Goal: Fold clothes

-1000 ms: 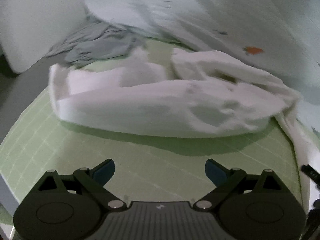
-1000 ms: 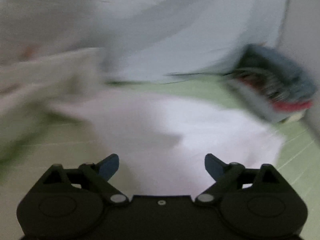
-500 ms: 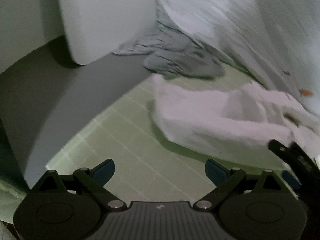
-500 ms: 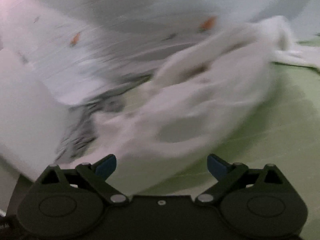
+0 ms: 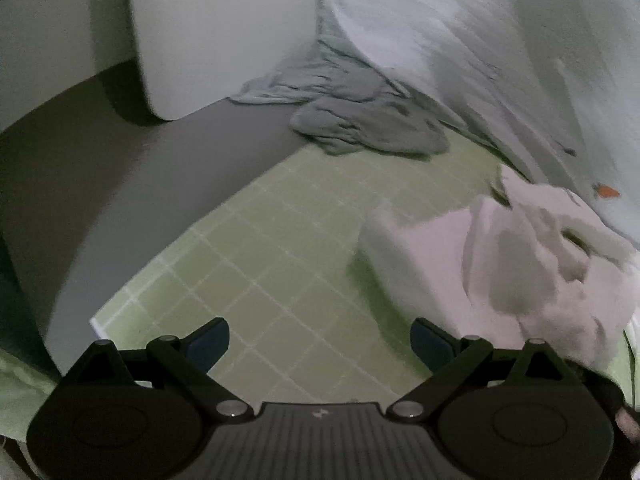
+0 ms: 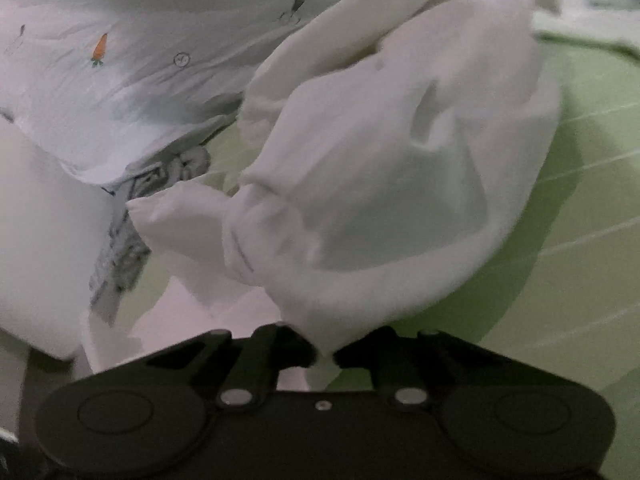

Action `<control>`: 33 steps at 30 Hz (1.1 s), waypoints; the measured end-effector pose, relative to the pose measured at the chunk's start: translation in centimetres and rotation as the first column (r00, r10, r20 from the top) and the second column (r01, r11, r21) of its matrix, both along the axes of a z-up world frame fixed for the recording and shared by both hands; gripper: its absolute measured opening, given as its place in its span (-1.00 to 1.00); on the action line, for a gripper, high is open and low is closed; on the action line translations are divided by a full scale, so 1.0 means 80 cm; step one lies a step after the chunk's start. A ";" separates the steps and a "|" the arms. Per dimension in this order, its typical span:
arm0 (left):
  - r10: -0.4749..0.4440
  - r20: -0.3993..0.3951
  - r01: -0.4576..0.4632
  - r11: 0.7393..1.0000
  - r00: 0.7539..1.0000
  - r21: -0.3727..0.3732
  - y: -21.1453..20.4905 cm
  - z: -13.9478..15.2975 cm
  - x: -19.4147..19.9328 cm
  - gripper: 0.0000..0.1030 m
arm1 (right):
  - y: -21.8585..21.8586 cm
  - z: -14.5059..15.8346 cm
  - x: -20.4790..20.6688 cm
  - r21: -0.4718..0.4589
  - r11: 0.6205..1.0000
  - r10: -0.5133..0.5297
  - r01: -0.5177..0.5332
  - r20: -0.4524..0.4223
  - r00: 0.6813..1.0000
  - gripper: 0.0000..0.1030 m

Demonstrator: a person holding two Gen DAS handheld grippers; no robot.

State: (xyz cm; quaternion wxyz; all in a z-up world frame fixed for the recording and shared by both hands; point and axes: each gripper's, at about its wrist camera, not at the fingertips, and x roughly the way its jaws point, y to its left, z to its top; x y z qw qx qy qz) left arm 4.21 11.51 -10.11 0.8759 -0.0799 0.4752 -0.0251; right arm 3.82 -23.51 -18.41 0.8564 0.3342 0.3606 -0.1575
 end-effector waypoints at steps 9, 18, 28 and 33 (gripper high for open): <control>-0.073 -0.044 0.073 0.997 0.996 -0.014 -0.073 -0.013 -0.033 0.88 | -0.132 0.048 -0.168 -0.385 0.915 -0.161 0.116 -0.085 0.983 -0.84; -0.158 -0.085 0.156 0.987 0.984 -0.031 -0.156 -0.023 -0.073 0.88 | -0.195 0.069 -0.235 -0.602 0.781 -0.294 0.167 -0.117 0.949 0.25; -0.241 -0.102 0.224 0.962 0.965 -0.157 -0.232 -0.031 -0.048 0.88 | -0.212 0.018 -0.292 -0.421 0.862 -0.392 0.282 -0.203 0.897 0.65; -0.283 -0.117 0.254 0.943 0.952 -0.214 -0.282 -0.042 -0.010 0.85 | -0.239 0.004 -0.276 -0.387 0.870 -0.402 0.304 -0.202 0.893 0.39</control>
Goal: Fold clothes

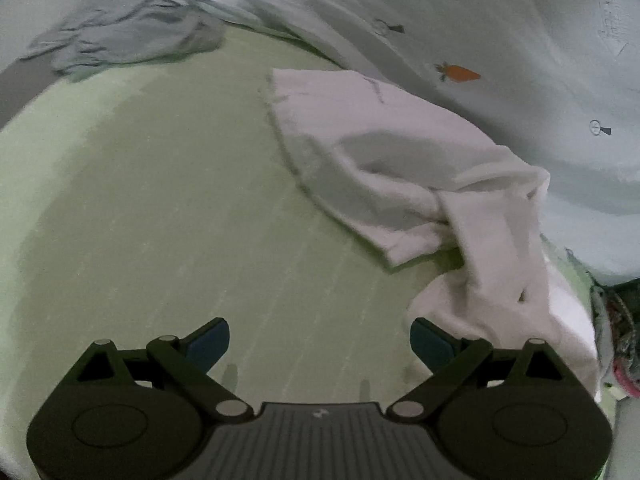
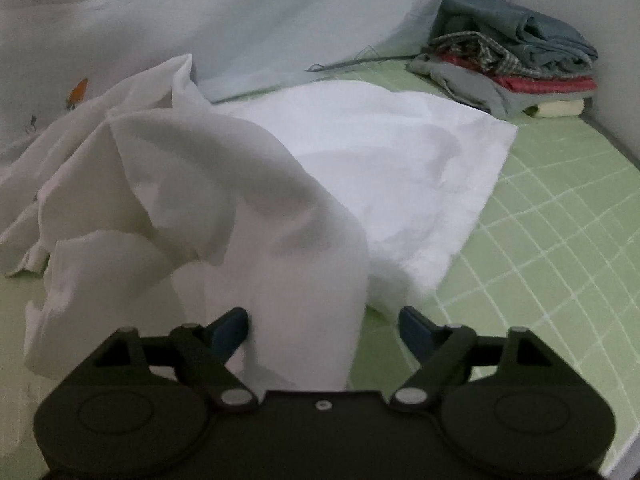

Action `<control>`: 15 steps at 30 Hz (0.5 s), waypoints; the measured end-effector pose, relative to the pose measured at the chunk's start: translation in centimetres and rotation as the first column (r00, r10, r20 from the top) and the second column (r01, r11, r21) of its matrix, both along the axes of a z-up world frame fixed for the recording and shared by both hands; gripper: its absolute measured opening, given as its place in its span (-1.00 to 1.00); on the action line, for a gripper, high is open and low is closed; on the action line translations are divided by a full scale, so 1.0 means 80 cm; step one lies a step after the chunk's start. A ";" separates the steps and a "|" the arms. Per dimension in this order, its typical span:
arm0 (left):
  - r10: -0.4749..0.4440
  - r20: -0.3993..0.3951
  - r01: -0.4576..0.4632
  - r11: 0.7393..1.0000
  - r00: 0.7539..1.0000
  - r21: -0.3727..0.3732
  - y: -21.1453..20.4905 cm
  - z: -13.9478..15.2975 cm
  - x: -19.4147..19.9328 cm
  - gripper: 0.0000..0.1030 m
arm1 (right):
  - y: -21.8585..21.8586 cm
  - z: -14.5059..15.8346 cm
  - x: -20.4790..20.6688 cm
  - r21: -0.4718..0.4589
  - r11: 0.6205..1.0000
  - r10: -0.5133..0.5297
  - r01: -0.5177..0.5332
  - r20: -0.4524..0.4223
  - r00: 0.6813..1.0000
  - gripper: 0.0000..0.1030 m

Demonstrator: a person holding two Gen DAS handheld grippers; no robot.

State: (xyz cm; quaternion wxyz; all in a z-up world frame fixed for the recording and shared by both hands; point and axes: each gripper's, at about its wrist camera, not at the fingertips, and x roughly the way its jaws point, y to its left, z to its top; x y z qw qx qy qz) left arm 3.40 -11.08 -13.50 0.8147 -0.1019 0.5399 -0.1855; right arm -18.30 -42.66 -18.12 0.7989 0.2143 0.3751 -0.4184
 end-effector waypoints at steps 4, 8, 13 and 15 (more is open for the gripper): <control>-0.031 -0.032 0.029 0.997 0.999 -0.065 -0.041 -0.015 0.039 0.60 | -0.023 -0.011 0.018 0.011 1.000 -0.011 0.011 0.002 1.000 0.29; -0.065 -0.041 0.062 0.995 0.997 -0.084 -0.082 -0.032 0.078 0.56 | -0.046 -0.023 0.036 0.023 1.000 -0.022 0.022 0.003 1.000 0.46; -0.066 -0.021 0.066 0.997 0.998 -0.036 -0.122 -0.055 0.103 0.59 | -0.066 -0.031 0.058 -0.007 1.000 -0.022 0.022 -0.023 0.999 0.78; -0.079 -0.011 0.078 0.997 0.997 -0.018 -0.137 -0.062 0.109 0.56 | -0.070 -0.034 0.058 -0.010 1.000 -0.021 0.020 -0.024 1.000 0.88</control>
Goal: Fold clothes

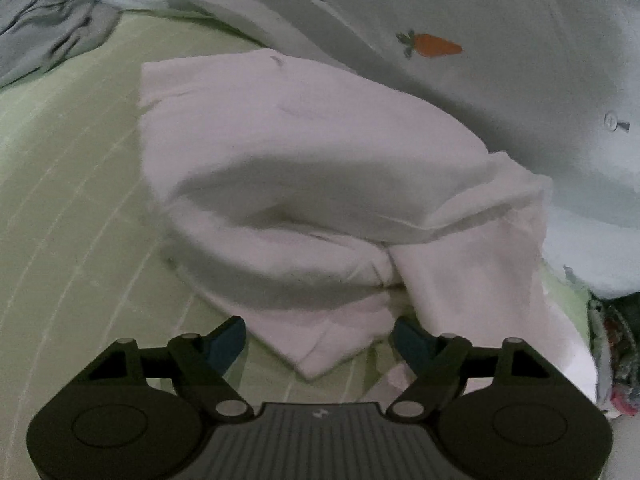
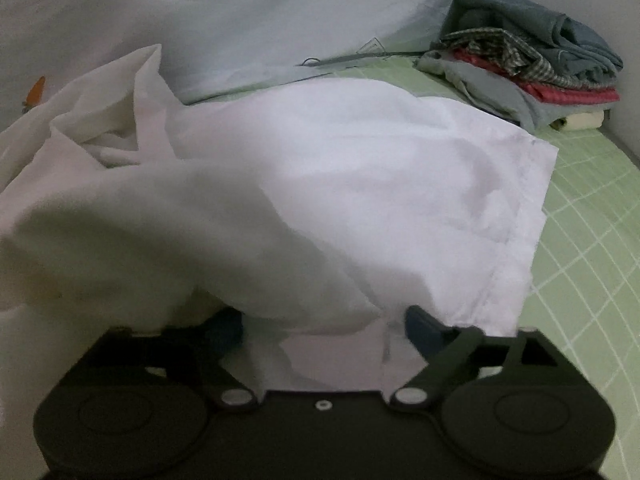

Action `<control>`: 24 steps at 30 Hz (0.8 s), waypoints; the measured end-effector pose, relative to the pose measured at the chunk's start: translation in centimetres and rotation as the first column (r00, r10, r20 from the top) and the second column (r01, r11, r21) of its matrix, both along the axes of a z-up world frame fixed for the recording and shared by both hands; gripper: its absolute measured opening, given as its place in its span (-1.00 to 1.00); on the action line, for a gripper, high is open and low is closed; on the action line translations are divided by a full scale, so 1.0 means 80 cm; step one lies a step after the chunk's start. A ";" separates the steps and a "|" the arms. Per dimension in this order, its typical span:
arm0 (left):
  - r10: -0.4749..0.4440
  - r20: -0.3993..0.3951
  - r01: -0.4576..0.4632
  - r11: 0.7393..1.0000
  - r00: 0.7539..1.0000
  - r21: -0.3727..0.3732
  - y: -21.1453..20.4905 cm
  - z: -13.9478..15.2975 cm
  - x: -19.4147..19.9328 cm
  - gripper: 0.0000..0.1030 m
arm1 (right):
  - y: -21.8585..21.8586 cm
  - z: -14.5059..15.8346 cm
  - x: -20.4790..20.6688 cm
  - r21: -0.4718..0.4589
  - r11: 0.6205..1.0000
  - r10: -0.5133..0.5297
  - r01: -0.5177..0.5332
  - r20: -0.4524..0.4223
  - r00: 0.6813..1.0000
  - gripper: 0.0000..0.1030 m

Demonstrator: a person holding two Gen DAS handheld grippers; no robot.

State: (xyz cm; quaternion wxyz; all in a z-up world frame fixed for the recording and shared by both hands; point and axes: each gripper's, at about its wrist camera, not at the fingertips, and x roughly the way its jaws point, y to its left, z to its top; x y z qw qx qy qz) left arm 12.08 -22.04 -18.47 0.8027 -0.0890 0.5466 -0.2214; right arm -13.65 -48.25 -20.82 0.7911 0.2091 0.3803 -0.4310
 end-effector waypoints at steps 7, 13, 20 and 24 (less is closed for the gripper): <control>-0.034 0.090 0.016 0.982 0.995 0.187 -0.037 -0.008 -0.004 -0.81 | -0.005 -0.006 0.003 -0.029 1.000 -0.002 0.002 0.005 1.000 1.00; -0.034 0.099 0.018 0.987 0.995 0.159 -0.012 0.010 -0.025 -0.98 | -0.006 0.004 0.001 -0.009 0.999 0.038 -0.038 0.021 0.999 0.52; 0.037 -0.026 -0.039 0.998 0.999 -0.042 0.034 0.019 -0.042 -0.50 | 0.013 0.017 -0.024 0.029 0.999 -0.028 0.027 0.043 0.999 0.36; 0.065 -0.075 -0.073 0.991 0.995 -0.109 0.039 0.012 -0.044 0.07 | 0.022 0.018 -0.037 0.038 0.997 -0.061 0.060 0.044 0.997 0.39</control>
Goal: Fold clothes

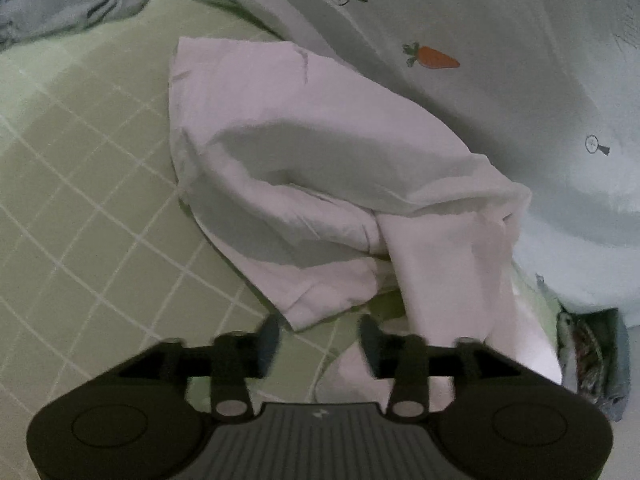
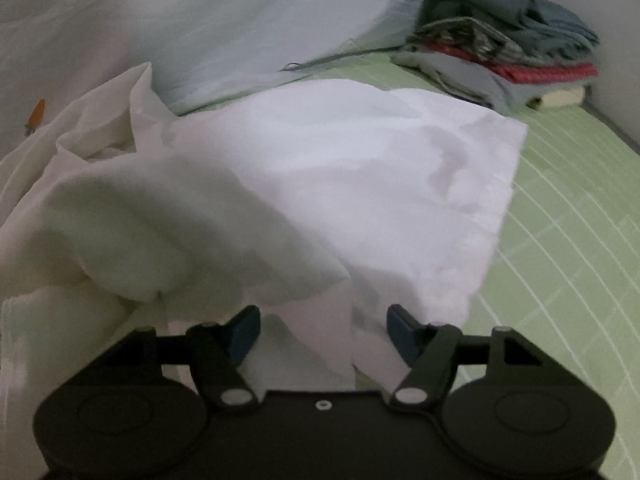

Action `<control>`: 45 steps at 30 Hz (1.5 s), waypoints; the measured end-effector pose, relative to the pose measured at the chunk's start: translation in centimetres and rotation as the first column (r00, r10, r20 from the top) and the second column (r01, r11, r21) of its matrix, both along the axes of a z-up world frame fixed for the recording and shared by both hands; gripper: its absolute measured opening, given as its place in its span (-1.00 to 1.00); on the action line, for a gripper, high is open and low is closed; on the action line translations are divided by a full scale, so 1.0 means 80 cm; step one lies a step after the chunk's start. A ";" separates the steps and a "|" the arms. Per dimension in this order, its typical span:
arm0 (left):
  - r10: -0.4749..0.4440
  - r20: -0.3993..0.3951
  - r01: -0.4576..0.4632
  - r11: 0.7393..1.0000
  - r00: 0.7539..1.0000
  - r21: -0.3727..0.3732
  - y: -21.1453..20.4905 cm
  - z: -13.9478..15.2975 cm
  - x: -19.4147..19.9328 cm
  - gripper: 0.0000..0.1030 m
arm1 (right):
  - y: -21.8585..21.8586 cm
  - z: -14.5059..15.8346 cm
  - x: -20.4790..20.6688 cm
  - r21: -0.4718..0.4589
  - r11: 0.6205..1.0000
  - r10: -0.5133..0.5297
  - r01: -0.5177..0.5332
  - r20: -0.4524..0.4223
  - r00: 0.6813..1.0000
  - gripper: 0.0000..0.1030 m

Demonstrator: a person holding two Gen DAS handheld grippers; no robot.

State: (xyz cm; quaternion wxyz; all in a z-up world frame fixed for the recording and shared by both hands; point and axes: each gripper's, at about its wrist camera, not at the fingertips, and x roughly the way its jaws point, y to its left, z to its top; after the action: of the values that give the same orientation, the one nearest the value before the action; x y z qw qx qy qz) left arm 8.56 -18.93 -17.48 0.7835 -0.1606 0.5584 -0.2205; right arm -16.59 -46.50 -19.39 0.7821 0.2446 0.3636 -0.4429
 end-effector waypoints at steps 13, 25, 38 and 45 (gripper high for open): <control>-0.091 0.070 0.081 0.988 0.993 0.134 -0.061 -0.027 0.023 0.34 | -0.017 -0.012 0.026 -0.013 1.000 -0.002 0.001 -0.075 0.997 0.67; -0.232 0.235 0.141 0.927 0.944 0.347 -0.106 -0.026 -0.001 -0.44 | -0.024 -0.019 0.029 -0.030 0.999 0.015 -0.017 -0.073 0.997 0.88; -0.148 0.429 -0.071 0.888 0.891 0.454 0.028 0.066 -0.029 -0.58 | 0.000 -0.009 0.017 -0.030 1.000 0.005 -0.009 -0.112 0.994 0.67; -0.019 0.566 -0.345 0.775 0.824 0.529 0.194 0.118 -0.027 -1.00 | 0.037 0.000 -0.013 -0.044 0.998 -0.042 0.038 -0.096 0.995 0.65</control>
State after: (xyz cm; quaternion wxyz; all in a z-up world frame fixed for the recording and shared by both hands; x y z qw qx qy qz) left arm 6.41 -3.42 -8.07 0.9337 0.1200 0.3372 0.0076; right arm -17.66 -43.58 -19.38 0.7597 0.2135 0.3867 -0.4773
